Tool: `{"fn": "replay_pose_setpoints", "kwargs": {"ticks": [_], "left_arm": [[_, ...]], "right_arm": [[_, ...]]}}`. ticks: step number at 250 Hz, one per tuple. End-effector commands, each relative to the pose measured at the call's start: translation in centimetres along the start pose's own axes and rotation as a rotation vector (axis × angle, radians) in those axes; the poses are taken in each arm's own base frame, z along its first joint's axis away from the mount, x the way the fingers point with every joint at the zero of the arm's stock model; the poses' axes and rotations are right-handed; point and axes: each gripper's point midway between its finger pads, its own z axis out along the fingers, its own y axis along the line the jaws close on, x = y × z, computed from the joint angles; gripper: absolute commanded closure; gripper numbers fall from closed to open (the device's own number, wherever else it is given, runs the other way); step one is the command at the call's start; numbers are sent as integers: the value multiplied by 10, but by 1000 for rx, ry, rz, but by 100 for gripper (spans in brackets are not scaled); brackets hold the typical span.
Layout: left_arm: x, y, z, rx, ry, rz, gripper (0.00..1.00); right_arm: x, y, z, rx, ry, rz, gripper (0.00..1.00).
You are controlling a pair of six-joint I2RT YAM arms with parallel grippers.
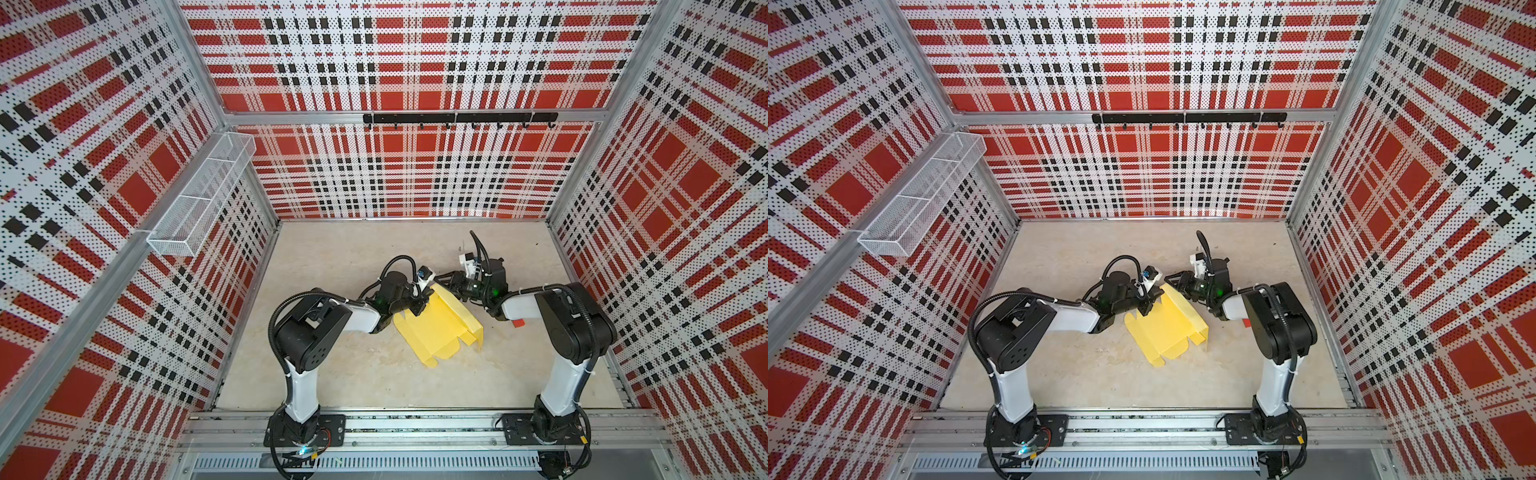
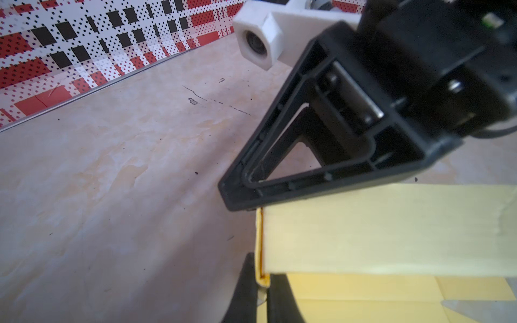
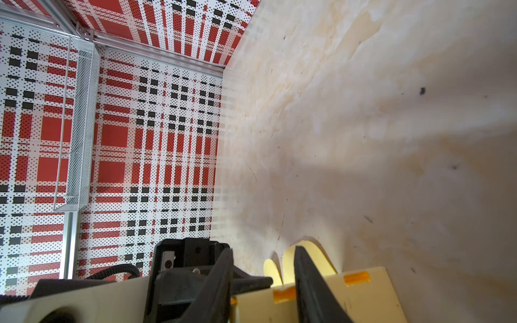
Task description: Fold the paper box
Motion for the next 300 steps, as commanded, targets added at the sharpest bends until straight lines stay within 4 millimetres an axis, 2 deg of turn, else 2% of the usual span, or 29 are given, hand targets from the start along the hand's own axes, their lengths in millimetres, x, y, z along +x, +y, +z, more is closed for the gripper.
{"fn": "replay_pose_setpoints", "kwargs": {"ticks": [1,10,27,72,103,142,204,236,262,300], "left_arm": [[-12,-2,10,-7,-30,7,95],[-10,-3,11,-4,-26,5,92],[-8,-3,12,-5,-21,-2,80],[-6,-5,8,-9,-10,0,64],[-6,-6,0,-7,-7,19,59],[-2,-7,-10,10,13,36,53],[-2,-1,-22,-4,56,-6,49],[-5,10,-32,-47,93,-40,45],[-7,27,-42,-97,170,-86,44],[-7,51,-73,-173,254,-149,44]], "right_arm": [[18,1,4,0,60,4,63],[19,0,3,4,60,2,63],[19,0,3,3,59,2,63],[12,11,-6,4,44,-30,57],[1,6,-18,30,20,-22,51],[-11,14,-38,57,-21,-61,38],[-11,25,-61,174,-22,-134,32],[-5,33,-72,260,5,-190,24],[-1,41,-80,362,36,-279,19],[0,46,-86,407,47,-310,14]]}}
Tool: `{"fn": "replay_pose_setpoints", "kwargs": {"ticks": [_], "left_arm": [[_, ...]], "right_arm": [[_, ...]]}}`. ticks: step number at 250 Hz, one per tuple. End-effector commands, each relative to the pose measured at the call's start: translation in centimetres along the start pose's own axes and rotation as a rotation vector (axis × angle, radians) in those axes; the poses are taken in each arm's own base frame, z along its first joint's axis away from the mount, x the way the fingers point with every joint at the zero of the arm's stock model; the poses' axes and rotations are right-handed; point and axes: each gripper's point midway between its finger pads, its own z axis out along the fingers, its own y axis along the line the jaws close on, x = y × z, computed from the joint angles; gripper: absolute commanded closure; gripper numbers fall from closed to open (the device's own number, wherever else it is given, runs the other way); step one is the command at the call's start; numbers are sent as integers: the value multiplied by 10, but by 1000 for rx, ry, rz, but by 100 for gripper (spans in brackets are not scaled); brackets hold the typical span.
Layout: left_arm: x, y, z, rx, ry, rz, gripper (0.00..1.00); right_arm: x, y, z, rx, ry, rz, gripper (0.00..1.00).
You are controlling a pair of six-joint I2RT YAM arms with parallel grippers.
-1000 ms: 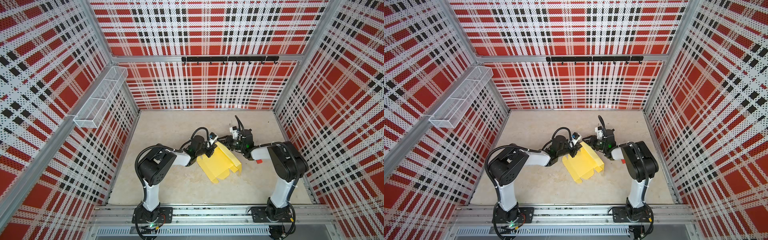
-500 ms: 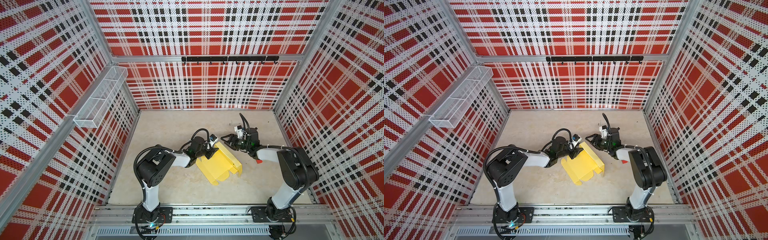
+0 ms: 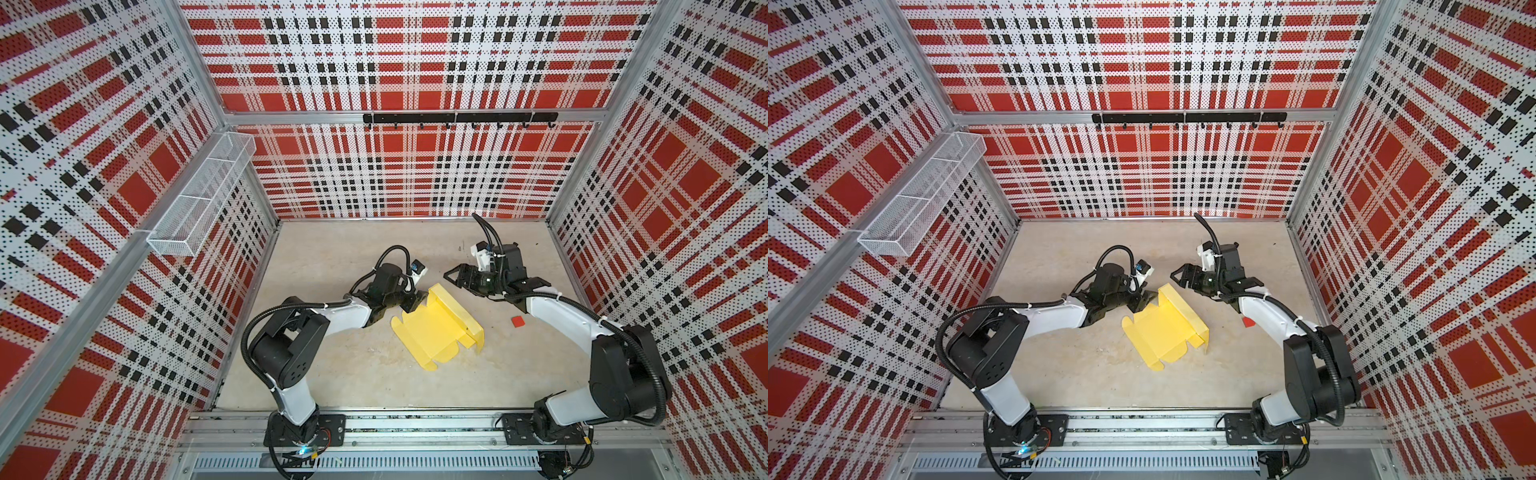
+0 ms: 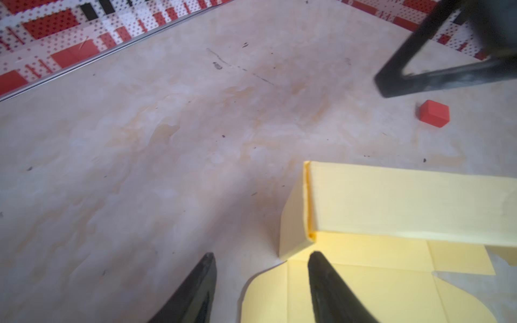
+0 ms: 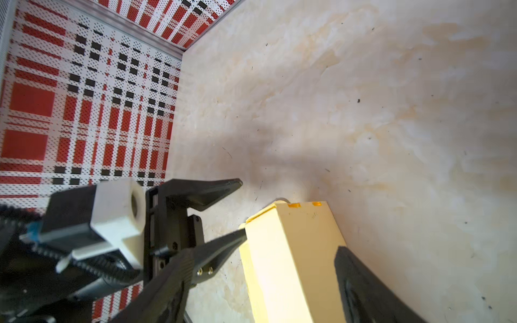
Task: Fold the paper box
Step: 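Open both grippers and lift them away from the yellow tube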
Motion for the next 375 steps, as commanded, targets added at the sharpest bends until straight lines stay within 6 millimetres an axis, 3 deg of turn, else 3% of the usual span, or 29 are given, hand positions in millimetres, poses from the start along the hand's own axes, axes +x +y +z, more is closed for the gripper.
{"fn": "replay_pose_setpoints", "kwargs": {"ticks": [1,42,79,121,197,291,375], "left_arm": [[-1,22,-29,-72,78,-69,44],[8,33,-58,-113,162,-113,43],[2,38,-79,-138,193,-106,36],[12,46,-77,-181,174,-148,21],[18,53,-73,-193,212,-166,3],[20,91,-90,-264,174,-240,0],[16,98,-93,-267,173,-240,1]], "right_arm": [[6,-10,-11,100,26,-64,14],[7,-10,-16,150,41,-88,8],[8,-4,-18,188,60,-156,7],[10,-2,-15,252,92,-198,7],[17,-5,-8,331,151,-264,9],[26,-15,2,428,229,-339,10],[43,-14,7,515,293,-421,11]]}}
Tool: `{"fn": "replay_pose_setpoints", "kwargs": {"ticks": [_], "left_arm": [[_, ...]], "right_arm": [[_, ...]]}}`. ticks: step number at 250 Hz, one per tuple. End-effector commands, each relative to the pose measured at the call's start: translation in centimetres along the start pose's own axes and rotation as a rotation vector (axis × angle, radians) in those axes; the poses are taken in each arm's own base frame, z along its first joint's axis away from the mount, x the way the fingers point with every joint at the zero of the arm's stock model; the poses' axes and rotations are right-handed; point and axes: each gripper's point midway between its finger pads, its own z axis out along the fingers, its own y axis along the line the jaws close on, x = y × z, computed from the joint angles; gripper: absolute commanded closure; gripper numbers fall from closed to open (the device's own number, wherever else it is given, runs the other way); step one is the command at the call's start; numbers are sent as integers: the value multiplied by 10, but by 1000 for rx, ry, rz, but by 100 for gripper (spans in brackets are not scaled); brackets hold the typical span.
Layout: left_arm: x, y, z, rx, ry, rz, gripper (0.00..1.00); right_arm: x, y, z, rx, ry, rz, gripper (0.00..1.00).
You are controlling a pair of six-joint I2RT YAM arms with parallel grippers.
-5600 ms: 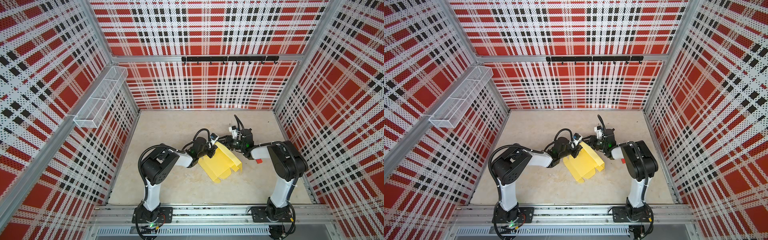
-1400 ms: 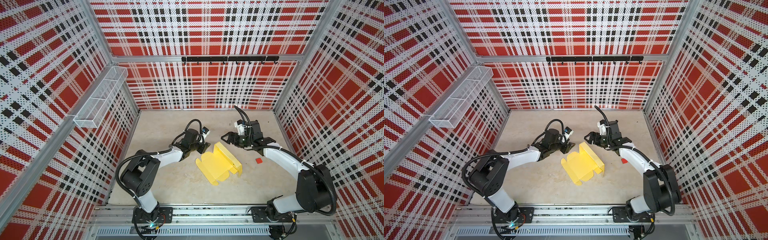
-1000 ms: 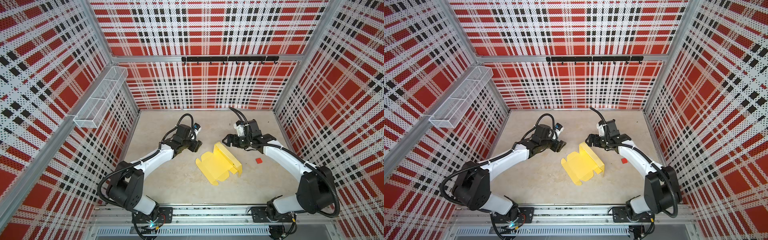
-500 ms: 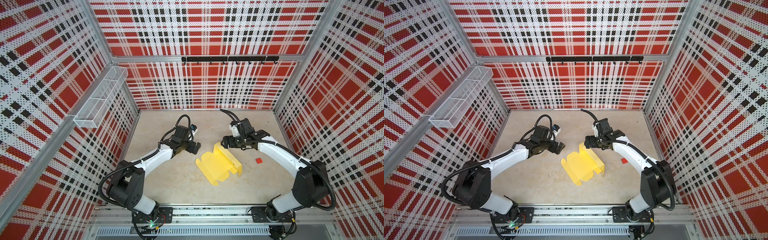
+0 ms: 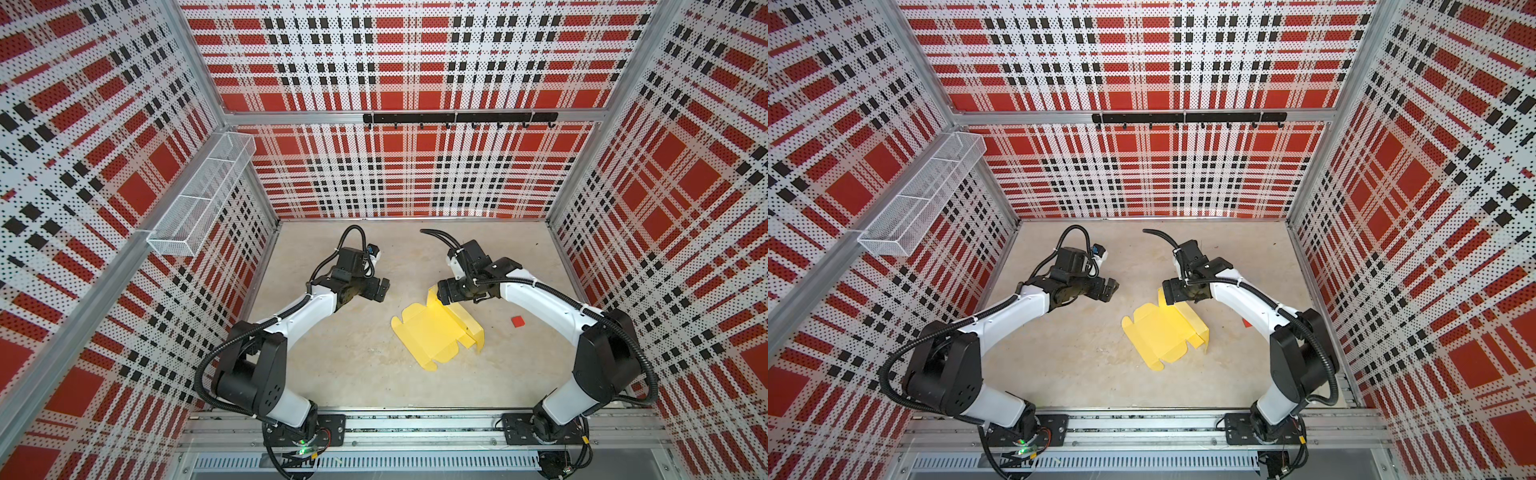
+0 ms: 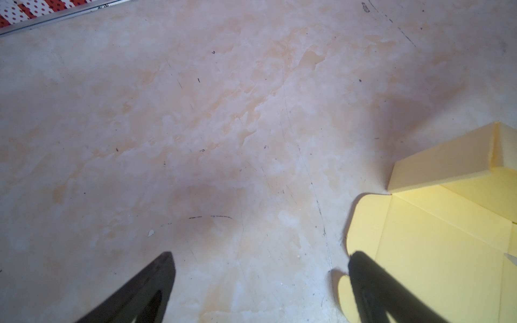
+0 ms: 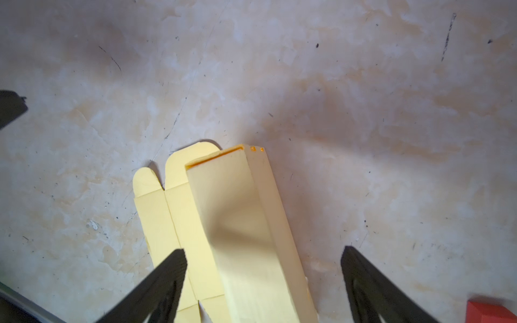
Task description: Fold the paper box
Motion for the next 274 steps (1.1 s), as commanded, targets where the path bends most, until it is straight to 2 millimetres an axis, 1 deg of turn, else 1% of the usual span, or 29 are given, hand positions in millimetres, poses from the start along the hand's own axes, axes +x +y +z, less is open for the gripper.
{"fn": "replay_pose_setpoints", "kwargs": {"ticks": [1,31,58,82,107,134,168,200,205,208,212,231,251,274], "left_arm": [[-13,2,-7,0,-31,-6,1],[-12,5,-4,-12,-33,-3,0],[-16,4,-9,-11,-41,2,0],[-13,9,-8,-23,-39,1,0],[-14,10,-10,-24,-49,-9,0],[-18,11,-14,-19,-61,-9,0],[-17,17,-15,-30,-71,-27,1],[-19,13,-20,-11,-78,-28,1],[-18,13,-19,-10,-79,-30,0],[-18,23,-20,-28,-82,-48,0],[-17,25,-20,-31,-83,-54,0],[-17,27,-20,-36,-87,-64,0],[-21,26,-25,-28,-98,-57,0],[-18,33,-24,-42,-101,-70,1]], "right_arm": [[-2,-3,-3,55,11,-47,11],[1,-2,0,77,21,-75,11],[5,0,1,101,60,-99,12],[8,1,2,159,75,-149,12],[13,-1,6,180,106,-155,13],[15,-2,1,203,127,-177,13],[15,-14,-4,278,131,-195,13],[10,-18,-15,303,122,-211,14],[9,-19,-14,306,118,-212,14],[9,-20,-14,305,116,-212,14],[9,-22,-14,307,116,-211,14],[8,-30,-13,304,128,-186,15],[5,-33,-14,304,124,-183,16],[3,-38,-10,302,119,-179,16]]}}
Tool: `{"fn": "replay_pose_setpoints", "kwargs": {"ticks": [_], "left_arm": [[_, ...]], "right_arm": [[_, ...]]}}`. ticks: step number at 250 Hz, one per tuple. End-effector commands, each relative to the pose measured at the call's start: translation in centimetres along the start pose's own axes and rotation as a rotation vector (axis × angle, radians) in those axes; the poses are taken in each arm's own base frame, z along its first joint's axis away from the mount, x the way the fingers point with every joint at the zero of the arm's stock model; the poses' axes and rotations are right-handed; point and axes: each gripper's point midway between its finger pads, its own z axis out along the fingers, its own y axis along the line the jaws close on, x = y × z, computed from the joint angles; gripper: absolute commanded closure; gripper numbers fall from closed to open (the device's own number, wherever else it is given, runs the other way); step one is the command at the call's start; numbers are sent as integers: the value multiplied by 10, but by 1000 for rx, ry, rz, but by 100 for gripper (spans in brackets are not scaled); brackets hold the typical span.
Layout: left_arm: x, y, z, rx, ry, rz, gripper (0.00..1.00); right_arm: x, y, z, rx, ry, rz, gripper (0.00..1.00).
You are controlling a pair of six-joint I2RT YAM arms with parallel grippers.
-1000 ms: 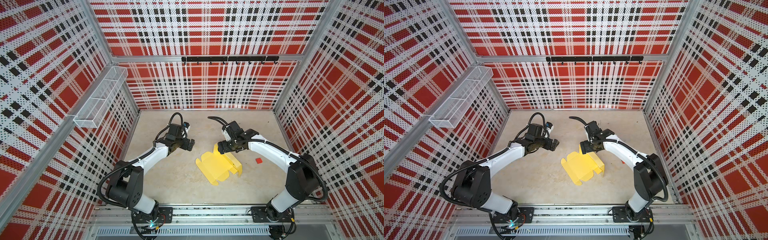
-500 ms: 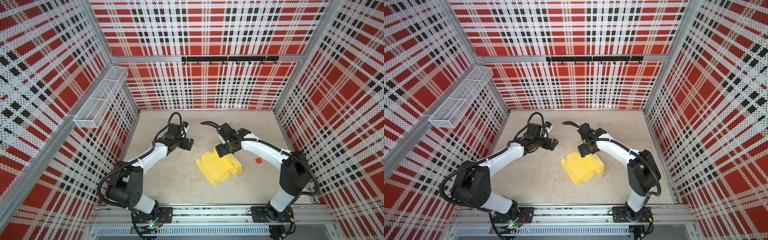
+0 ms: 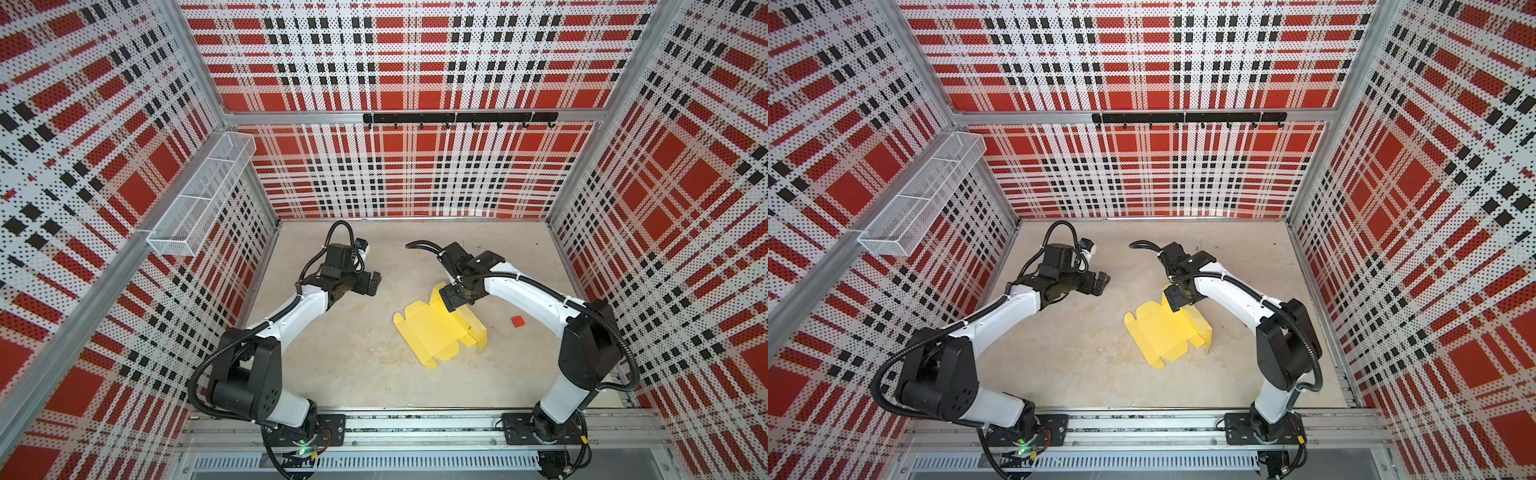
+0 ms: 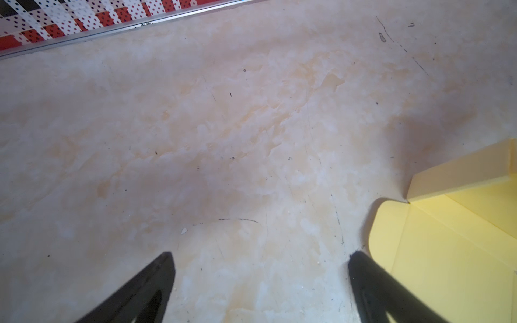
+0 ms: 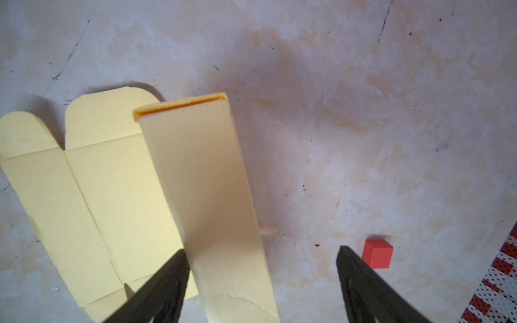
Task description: Fold the paper box
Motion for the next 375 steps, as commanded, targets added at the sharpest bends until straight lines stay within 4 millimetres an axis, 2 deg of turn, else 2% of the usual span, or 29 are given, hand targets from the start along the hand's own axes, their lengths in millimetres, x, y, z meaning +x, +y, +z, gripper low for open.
{"fn": "replay_pose_setpoints", "kwargs": {"ticks": [1,47,69,146,175,218,258,286,311,331,337,375], "left_arm": [[-6,6,-8,-6,-43,-25,0],[-11,10,-14,1,-60,-50,0],[-7,15,-12,-9,-57,-60,1],[-7,9,-15,46,-72,-103,0],[-10,8,-16,54,-77,-102,1],[-10,9,-17,53,-78,-103,1],[-3,5,-13,79,-77,-148,0],[6,-16,-12,183,-73,-250,0],[18,-35,-4,241,-53,-318,0],[20,-51,2,281,-34,-366,1],[20,-69,3,317,-19,-350,1],[17,-118,19,411,50,-358,1]], "right_arm": [[-7,-10,-2,13,-19,-6,16],[-4,-21,13,10,16,17,17],[-2,-29,20,11,25,33,19],[7,-42,27,22,57,94,43],[13,-46,29,30,59,116,49],[18,-55,26,76,80,141,51],[25,-64,34,70,89,184,52],[29,-67,38,35,71,228,52],[32,-75,45,14,60,268,53],[34,-73,50,-54,49,314,54],[34,-74,51,-72,42,330,54],[38,-82,54,-149,-1,413,54]]}}
